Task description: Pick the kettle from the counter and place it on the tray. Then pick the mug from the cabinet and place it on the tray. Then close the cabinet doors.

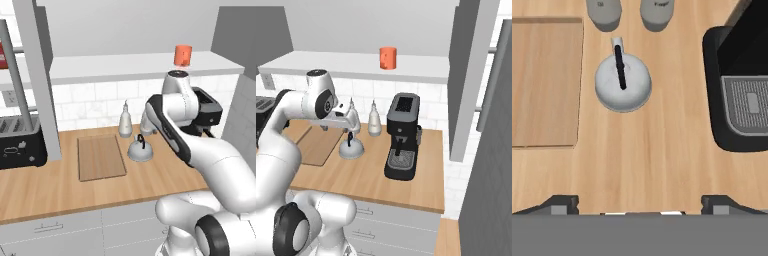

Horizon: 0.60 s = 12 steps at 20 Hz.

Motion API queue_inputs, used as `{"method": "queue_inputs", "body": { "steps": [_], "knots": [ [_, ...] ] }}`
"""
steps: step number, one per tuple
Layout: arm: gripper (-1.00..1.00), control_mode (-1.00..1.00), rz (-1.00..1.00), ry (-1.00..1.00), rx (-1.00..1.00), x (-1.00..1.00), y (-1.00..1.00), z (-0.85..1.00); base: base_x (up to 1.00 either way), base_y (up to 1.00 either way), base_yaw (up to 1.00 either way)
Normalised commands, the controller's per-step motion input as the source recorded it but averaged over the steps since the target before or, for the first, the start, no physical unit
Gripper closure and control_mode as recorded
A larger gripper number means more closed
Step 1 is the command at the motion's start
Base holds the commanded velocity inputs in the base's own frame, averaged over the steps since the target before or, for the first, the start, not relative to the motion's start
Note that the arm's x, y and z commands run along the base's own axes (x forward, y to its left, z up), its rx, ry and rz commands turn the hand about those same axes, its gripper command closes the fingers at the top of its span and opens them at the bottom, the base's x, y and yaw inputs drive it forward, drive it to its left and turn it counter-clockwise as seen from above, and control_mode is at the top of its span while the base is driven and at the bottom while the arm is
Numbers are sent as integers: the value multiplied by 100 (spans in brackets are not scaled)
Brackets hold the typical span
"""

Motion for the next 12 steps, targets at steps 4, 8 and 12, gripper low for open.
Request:
{"method": "queue_inputs", "body": {
  "steps": [4,8,12],
  "knots": [
    [-100,-100,-10,0,2,18,4,-61,0,0,0],
    [-100,-100,-2,1,4,47,0,-48,0,0,0],
    [-100,-100,0,5,-3,67,10,-29,0,0,0]
  ]
}}
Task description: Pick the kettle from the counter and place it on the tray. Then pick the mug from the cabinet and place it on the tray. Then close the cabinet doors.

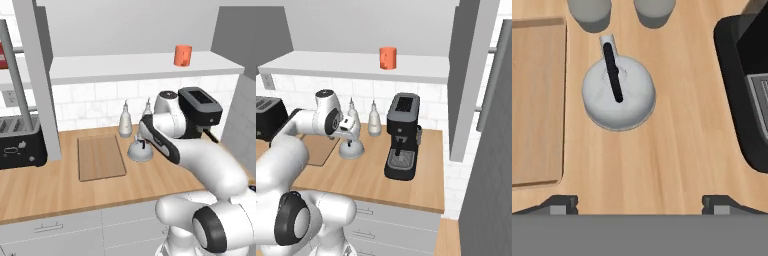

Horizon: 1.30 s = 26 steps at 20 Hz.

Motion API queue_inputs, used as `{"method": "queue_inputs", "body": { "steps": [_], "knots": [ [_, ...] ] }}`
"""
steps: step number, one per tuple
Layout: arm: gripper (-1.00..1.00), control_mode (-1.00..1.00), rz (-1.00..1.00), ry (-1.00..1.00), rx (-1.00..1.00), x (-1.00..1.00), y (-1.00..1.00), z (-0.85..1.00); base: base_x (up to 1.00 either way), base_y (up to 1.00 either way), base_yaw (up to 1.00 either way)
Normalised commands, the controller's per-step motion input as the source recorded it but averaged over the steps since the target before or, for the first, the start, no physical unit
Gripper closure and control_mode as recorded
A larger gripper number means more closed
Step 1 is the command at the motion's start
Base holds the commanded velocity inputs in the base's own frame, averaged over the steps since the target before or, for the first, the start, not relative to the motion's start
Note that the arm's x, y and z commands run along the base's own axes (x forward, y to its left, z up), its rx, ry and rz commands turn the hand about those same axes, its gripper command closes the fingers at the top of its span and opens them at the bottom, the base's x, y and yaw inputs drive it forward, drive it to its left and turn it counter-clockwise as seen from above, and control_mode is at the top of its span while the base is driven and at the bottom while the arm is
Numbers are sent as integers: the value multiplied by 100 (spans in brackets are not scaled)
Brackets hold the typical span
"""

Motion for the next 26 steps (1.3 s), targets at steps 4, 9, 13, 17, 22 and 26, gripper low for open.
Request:
{"method": "queue_inputs", "body": {
  "steps": [4,9,13,17,22,26],
  "knots": [
    [-100,-100,0,0,0,55,0,-29,0,0,0],
    [-100,-100,1,0,0,45,0,-33,0,0,0],
    [-100,-100,1,0,0,34,8,-30,0,0,0],
    [-100,-100,1,-1,0,27,7,-22,0,0,0],
    [-100,-100,3,-5,0,22,9,-21,0,0,0],
    [-100,-100,3,-4,0,20,0,-24,0,0,0]
  ]
}}
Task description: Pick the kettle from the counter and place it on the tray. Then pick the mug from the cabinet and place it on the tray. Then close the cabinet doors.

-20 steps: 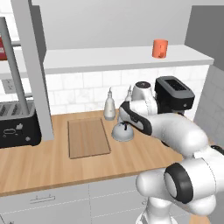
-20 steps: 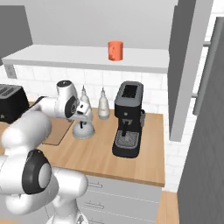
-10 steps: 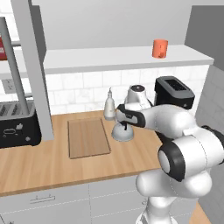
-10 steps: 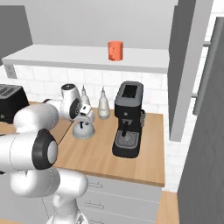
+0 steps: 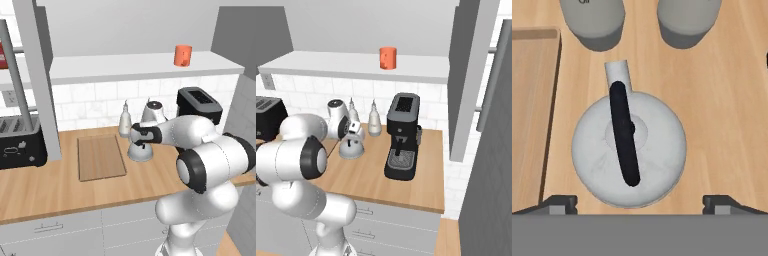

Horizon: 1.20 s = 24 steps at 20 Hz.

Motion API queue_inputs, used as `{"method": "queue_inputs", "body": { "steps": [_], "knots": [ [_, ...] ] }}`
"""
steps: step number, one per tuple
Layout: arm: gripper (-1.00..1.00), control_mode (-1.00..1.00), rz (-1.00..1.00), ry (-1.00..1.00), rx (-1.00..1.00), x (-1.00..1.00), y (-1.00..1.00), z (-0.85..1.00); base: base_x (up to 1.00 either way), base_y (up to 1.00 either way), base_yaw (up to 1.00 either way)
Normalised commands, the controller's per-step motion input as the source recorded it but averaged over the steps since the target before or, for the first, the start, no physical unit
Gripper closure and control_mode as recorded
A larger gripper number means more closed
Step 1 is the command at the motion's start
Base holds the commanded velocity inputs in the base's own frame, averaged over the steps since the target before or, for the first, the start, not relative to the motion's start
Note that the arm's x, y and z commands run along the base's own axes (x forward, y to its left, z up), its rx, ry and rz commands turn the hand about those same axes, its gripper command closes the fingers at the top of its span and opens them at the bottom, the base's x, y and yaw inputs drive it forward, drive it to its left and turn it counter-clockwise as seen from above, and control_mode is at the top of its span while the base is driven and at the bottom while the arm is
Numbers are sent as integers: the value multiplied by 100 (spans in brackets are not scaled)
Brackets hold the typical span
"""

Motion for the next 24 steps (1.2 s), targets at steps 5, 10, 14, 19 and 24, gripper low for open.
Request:
{"method": "queue_inputs", "body": {
  "steps": [5,10,14,19,24],
  "knots": [
    [-100,-100,3,-4,0,20,0,-19,0,0,0],
    [-100,-100,0,0,0,24,2,-8,0,0,0],
    [-100,-100,0,0,0,16,4,-8,0,0,0],
    [100,-100,0,0,0,9,4,-15,0,0,0],
    [100,-100,0,0,-1,-8,1,-16,0,0,0]
  ]
}}
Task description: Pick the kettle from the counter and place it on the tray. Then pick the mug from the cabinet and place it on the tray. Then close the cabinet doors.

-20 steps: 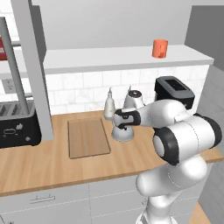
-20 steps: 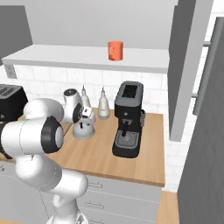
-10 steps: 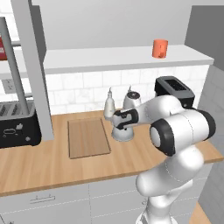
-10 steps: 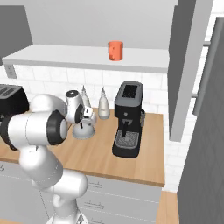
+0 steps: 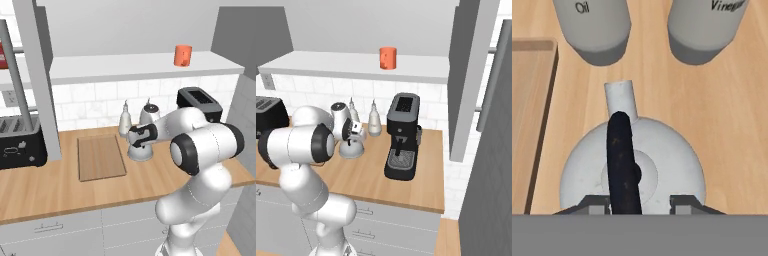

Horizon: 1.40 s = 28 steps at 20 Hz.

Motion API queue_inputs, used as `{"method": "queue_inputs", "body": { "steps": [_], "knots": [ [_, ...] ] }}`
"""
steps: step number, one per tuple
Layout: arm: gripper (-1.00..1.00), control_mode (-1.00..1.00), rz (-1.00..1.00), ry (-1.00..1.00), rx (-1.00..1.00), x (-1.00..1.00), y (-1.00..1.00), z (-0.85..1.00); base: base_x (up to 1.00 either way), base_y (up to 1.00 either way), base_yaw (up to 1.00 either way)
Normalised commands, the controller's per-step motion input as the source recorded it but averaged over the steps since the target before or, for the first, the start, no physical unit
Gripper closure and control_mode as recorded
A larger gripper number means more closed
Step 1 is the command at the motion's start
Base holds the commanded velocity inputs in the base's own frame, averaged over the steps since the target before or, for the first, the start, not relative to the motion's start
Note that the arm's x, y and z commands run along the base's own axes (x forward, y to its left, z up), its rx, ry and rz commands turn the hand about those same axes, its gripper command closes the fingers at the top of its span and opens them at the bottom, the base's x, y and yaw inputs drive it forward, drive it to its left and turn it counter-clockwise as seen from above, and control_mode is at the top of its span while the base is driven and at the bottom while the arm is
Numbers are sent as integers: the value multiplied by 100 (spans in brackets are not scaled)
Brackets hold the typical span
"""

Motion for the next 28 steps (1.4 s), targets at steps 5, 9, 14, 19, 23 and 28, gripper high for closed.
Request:
{"method": "queue_inputs", "body": {
  "steps": [5,9,14,19,23,28],
  "knots": [
    [100,-100,0,-1,0,-32,0,-7,0,0,0],
    [100,-100,0,-7,0,-56,1,11,0,0,0],
    [100,-100,0,-3,0,-27,23,67,0,0,0],
    [100,-100,0,-1,0,-1,67,70,0,0,0],
    [100,-100,0,0,0,2,86,16,0,0,0],
    [100,-100,0,0,0,19,75,0,0,0,0]
  ]
}}
